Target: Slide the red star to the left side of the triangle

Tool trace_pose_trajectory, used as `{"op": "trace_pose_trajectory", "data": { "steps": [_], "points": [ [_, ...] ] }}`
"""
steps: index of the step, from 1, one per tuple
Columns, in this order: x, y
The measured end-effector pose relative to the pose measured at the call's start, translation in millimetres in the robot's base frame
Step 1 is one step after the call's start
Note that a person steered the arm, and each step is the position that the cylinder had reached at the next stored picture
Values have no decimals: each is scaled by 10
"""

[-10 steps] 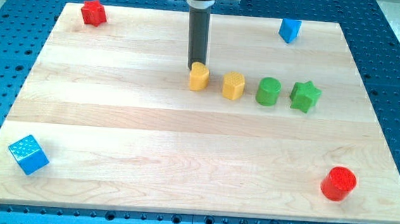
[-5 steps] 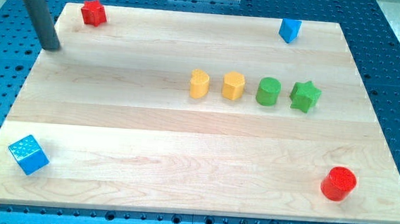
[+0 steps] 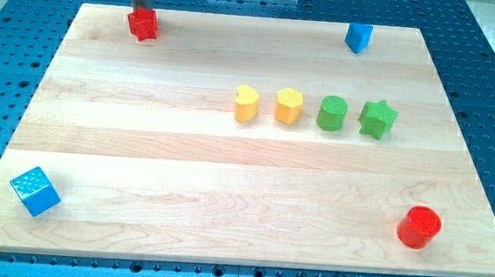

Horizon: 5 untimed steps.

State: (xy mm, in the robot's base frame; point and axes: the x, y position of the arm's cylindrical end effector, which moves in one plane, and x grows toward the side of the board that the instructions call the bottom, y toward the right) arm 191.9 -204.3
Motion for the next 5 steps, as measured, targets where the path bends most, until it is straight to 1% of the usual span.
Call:
{"op": "trace_pose_trajectory", "data": {
  "steps": [1, 2, 3, 4, 5],
  "points": [
    [208, -271],
    [517, 548],
    [623, 1547],
    [485, 750],
    [792, 331]
  ]
}}
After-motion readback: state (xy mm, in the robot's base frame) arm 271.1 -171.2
